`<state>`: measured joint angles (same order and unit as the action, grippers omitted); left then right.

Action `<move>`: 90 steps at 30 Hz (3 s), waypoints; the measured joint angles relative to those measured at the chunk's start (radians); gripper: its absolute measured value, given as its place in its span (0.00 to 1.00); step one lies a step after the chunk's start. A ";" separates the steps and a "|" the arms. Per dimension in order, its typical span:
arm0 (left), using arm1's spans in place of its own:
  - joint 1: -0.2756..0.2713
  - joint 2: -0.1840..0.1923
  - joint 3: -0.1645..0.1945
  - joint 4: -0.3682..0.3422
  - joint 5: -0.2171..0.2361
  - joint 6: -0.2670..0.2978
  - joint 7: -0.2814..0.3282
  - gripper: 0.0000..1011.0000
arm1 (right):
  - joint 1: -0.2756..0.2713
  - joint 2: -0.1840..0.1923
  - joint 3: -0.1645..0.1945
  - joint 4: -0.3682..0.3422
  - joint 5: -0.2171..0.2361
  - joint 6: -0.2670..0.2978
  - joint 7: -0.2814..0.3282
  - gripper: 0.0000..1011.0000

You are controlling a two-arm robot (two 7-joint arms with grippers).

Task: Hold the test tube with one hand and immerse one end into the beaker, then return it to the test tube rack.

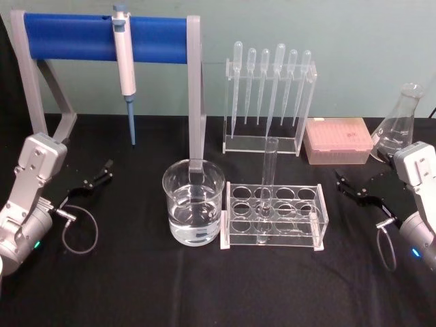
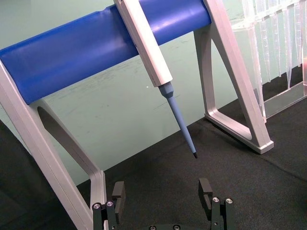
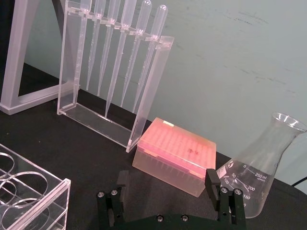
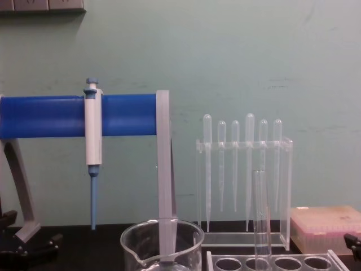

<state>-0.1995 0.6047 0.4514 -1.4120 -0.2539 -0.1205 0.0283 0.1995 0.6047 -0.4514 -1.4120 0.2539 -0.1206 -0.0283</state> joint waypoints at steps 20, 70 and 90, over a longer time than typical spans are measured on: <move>0.000 0.000 0.000 0.000 0.000 0.000 0.000 0.99 | -0.005 0.001 0.003 -0.006 -0.003 0.000 -0.002 0.99; 0.000 0.000 0.000 0.000 0.000 0.000 0.000 0.99 | 0.057 -0.132 0.028 -0.097 0.378 0.210 0.503 0.99; 0.000 0.000 0.000 0.000 0.000 0.000 0.000 0.99 | 0.093 -0.124 0.004 -0.078 0.388 0.258 0.503 0.58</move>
<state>-0.1995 0.6047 0.4514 -1.4120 -0.2539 -0.1205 0.0283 0.2927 0.4812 -0.4479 -1.4904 0.6418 0.1376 0.4745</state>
